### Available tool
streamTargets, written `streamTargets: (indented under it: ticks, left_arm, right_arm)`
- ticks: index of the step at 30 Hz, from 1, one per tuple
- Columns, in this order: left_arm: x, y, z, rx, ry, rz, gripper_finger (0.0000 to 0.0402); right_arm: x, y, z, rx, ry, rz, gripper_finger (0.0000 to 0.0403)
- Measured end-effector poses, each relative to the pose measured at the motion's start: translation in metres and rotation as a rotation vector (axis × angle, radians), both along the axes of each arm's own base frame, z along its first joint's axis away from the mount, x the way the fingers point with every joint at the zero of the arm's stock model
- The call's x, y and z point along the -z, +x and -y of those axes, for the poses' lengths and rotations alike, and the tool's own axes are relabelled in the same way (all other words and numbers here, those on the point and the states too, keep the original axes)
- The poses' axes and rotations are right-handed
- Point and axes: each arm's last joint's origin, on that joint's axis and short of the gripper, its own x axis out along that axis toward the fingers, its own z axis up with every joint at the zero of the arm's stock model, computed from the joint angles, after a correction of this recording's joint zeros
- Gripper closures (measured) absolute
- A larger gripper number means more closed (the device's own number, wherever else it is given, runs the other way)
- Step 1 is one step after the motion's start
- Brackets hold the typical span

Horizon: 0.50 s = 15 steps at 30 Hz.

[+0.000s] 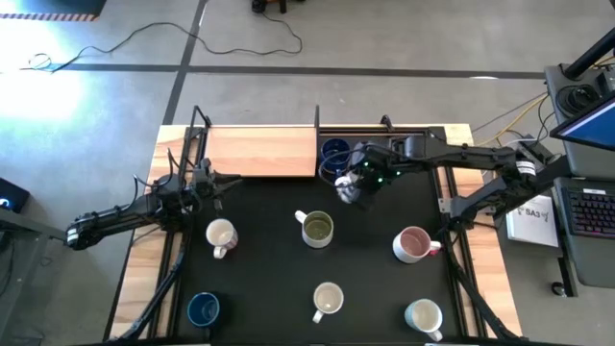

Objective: Place coffee mugs
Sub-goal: Put the top blue patterned mug on the shelf

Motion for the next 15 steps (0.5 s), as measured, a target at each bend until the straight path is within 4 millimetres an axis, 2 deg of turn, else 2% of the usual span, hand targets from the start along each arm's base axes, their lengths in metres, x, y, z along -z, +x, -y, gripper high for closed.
streamTargets:
  ticks: [6,15]
  left_arm:
    - [0.000,0.000,0.000,0.000,0.000,0.000,0.0340]
    - [0.000,0.000,0.000,0.000,0.000,0.000,0.0340]
  right_arm:
    - [-0.012,0.025,-0.013,-0.089,-0.045,0.047,0.0391]
    - [-0.020,0.073,-0.009,-0.213,-0.124,0.081,0.0390]
